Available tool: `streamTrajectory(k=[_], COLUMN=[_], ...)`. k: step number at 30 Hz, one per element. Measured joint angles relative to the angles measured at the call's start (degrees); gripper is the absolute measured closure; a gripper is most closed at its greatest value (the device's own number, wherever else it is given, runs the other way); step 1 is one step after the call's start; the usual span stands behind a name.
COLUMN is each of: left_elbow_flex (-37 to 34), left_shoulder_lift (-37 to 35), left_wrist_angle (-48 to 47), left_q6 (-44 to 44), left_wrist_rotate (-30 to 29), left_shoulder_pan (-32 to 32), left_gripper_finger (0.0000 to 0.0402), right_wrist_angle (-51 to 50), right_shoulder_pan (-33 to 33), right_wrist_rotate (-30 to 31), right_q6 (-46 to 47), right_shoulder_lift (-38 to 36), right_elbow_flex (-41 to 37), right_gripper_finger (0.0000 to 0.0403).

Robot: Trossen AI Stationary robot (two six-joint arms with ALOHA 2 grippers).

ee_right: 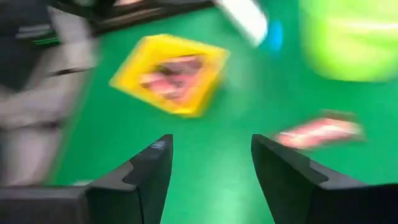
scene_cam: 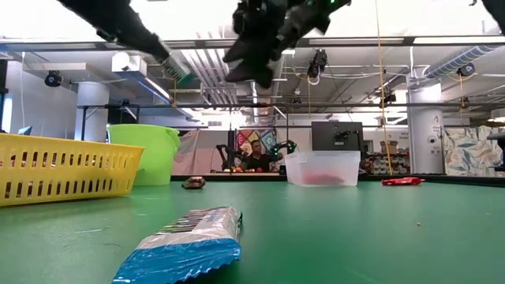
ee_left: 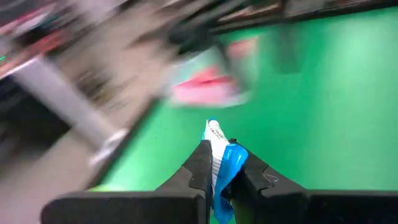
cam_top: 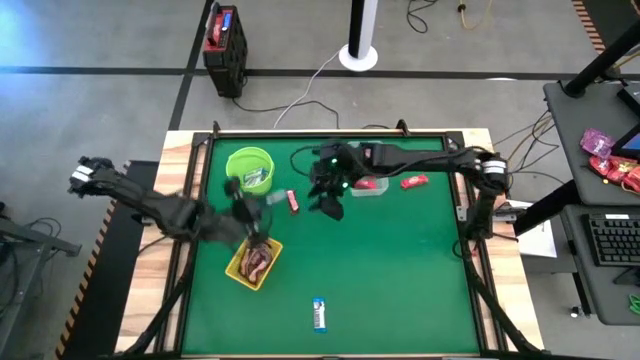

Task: Sort candy by brand, put in halloween buckets
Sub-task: Put the white chocolate into the green bucket, then put the red chocolate into the transparent bin

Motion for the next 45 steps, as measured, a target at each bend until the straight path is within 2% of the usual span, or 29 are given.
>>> streamTrajectory(k=[1, 3, 5, 7, 11, 15, 22, 29, 39, 45], left_elbow_flex=[2.5, 7.6, 11.7, 14.5, 16.0, 15.9, 15.9, 15.8, 15.9, 17.5], left_shoulder_lift=[-0.1, 0.1, 0.9, 1.7, 3.4, 5.6, 9.4, 13.4, 14.4, 12.5], left_wrist_angle=[-6.4, -20.1, -30.6, -37.2, -38.8, -38.7, -38.7, -38.4, -38.5, -38.1], left_q6=[-3.8, -11.6, -17.2, -18.5, -12.5, -7.1, -2.2, 0.2, 0.8, -0.9], left_wrist_rotate=[-1.9, -0.7, 3.0, 8.7, 21.5, 27.6, 29.1, 31.2, 29.2, 29.1], left_shoulder_pan=[2.4, 8.3, 15.1, 21.9, 32.5, 39.0, 40.7, 40.8, 40.9, 40.1], left_gripper_finger=[0.0390, 0.0390, 0.0390, 0.0390, 0.0390, 0.0391, 0.0377, 0.0371, 0.0275, 0.0247], right_wrist_angle=[-1.2, -3.4, -5.2, -6.4, -7.1, -6.9, -5.1, -1.1, -0.1, 0.0], right_shoulder_pan=[0.0, 0.4, 1.0, 1.7, 2.8, 3.6, 3.9, 4.4, 7.6, 10.7], right_wrist_rotate=[5.4, 14.5, 19.7, 22.2, 23.2, 23.2, 23.2, 23.3, 27.4, 28.1], right_q6=[0.4, 0.9, 0.7, 0.5, 1.0, 1.3, 5.1, 7.7, 12.9, 14.8], right_shoulder_lift=[-1.4, -3.5, -5.1, -6.4, -7.4, -7.7, -7.7, -7.7, -7.7, -7.4], right_elbow_flex=[0.0, 0.0, -0.2, -1.2, -3.7, -7.6, -14.6, -18.4, -18.8, -18.8], right_gripper_finger=[0.0193, 0.0193, 0.0192, 0.0193, 0.0195, 0.0197, 0.0197, 0.0197, 0.0197, 0.0197])
